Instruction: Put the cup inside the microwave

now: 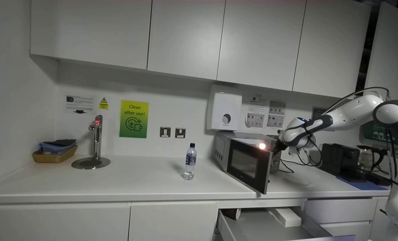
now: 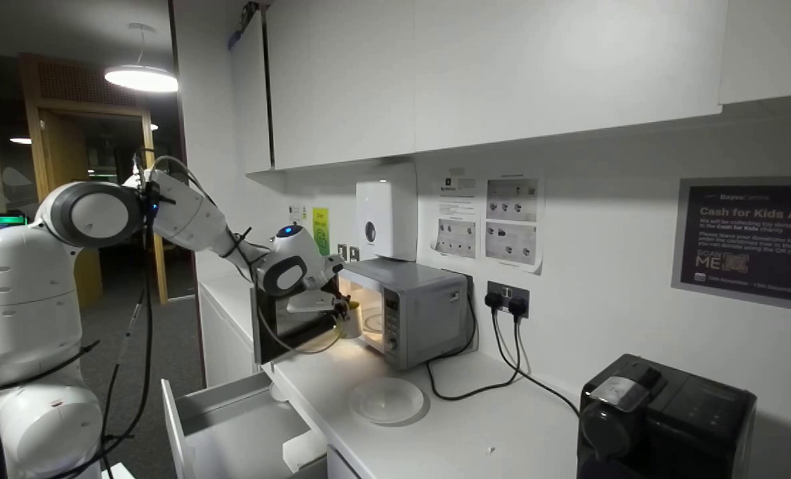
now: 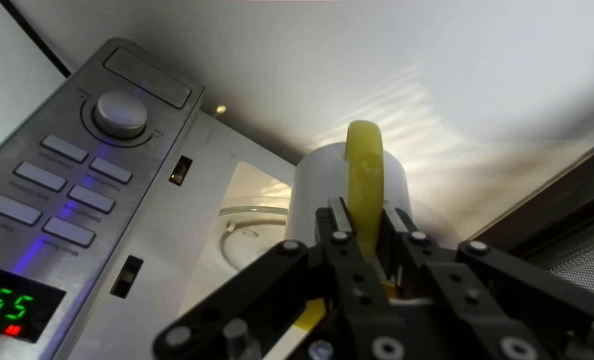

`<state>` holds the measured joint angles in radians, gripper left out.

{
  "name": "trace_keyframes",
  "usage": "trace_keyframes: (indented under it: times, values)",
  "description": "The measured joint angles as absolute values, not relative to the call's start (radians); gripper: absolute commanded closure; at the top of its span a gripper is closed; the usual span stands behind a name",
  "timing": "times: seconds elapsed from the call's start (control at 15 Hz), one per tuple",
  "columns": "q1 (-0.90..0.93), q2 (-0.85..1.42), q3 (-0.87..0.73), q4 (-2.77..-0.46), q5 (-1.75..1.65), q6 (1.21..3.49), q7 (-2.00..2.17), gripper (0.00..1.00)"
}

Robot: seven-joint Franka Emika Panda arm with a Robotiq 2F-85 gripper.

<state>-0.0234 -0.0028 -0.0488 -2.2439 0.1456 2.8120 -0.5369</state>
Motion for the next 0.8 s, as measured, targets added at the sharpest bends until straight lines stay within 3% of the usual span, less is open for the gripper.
trace_keyframes:
  times: [0.8]
  values:
    - [-0.024,0.096,-0.048,-2.148,0.173,2.874,-0.538,0.96]
